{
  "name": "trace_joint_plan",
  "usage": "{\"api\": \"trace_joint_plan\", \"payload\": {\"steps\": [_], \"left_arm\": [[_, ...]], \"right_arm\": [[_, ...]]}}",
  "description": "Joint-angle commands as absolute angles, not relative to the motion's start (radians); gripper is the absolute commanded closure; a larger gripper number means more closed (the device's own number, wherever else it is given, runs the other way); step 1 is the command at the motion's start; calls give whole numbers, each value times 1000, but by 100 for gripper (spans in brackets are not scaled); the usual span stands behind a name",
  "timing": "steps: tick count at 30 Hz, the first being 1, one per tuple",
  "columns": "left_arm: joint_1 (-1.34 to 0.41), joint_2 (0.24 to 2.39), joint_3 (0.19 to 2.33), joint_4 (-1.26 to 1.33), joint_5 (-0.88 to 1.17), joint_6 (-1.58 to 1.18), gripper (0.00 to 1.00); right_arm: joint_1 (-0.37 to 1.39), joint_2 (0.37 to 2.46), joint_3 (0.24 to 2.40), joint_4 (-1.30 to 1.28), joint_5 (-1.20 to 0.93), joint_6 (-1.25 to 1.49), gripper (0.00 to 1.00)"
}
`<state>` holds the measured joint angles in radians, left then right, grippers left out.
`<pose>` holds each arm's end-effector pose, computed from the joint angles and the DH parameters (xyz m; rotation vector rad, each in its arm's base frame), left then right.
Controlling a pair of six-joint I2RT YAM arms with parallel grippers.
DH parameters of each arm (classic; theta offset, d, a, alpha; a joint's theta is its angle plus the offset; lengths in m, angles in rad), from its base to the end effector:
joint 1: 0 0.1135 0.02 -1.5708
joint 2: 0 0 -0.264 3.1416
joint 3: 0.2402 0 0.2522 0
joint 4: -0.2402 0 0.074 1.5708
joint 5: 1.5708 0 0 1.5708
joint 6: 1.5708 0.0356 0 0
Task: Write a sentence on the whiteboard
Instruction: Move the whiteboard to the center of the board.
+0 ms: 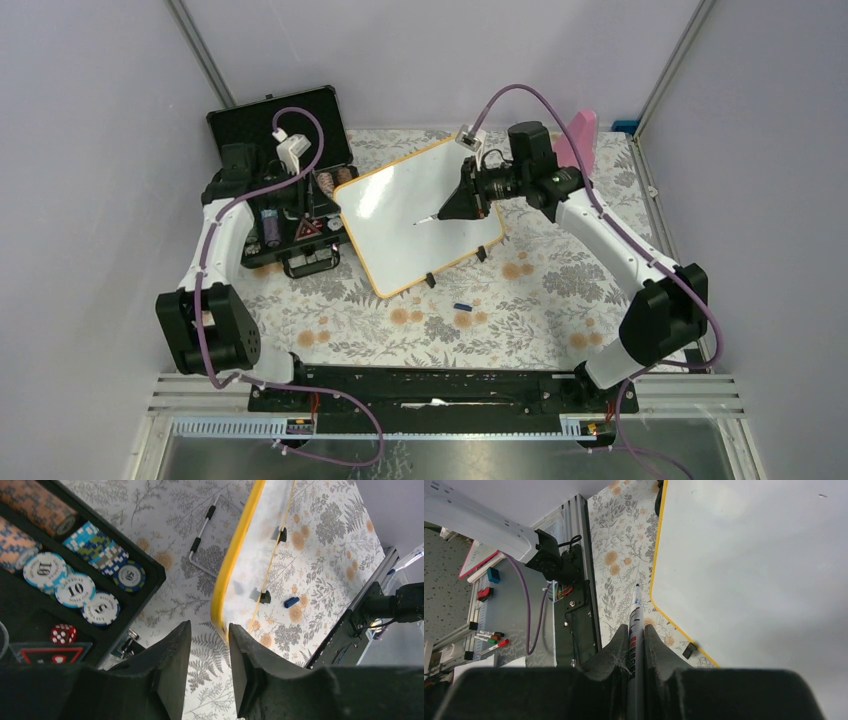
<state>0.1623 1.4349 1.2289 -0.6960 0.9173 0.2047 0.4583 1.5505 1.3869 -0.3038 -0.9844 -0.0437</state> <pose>0.2963 0.0199 0.3087 0.4197 2.1691 -0.9191 0.3005 0.1813 0.3545 -1.0942 1.7081 1.2548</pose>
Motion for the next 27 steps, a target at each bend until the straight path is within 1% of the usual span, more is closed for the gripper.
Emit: {"api": "trace_joint_plan", "payload": {"steps": [1, 4, 9, 13, 19, 21, 22, 25, 27], "left_arm": [[134, 1485, 1309, -627, 968, 199, 63], [102, 1504, 1314, -588, 943, 189, 69], [76, 1555, 1346, -559, 930, 176, 84], [66, 1592, 1385, -554, 953, 190, 87], [49, 1651, 1430, -558, 1003, 243, 88], [48, 1671, 1443, -560, 1007, 247, 87], [48, 1677, 1444, -560, 1011, 249, 85], [47, 1675, 1443, -560, 1014, 255, 70], [49, 1671, 1441, -560, 1024, 250, 63]], "right_arm": [[472, 1573, 1448, -280, -968, -57, 100], [478, 1589, 1467, -265, -953, -57, 100], [488, 1623, 1511, -258, -931, -77, 100], [499, 1650, 1529, -210, -906, -79, 100], [516, 1700, 1551, -100, -870, -42, 100], [528, 1724, 1572, -90, -843, -44, 100], [530, 1737, 1585, -89, -835, -44, 100], [533, 1765, 1620, -92, -828, -53, 100], [533, 1777, 1642, -115, -828, -71, 100]]}}
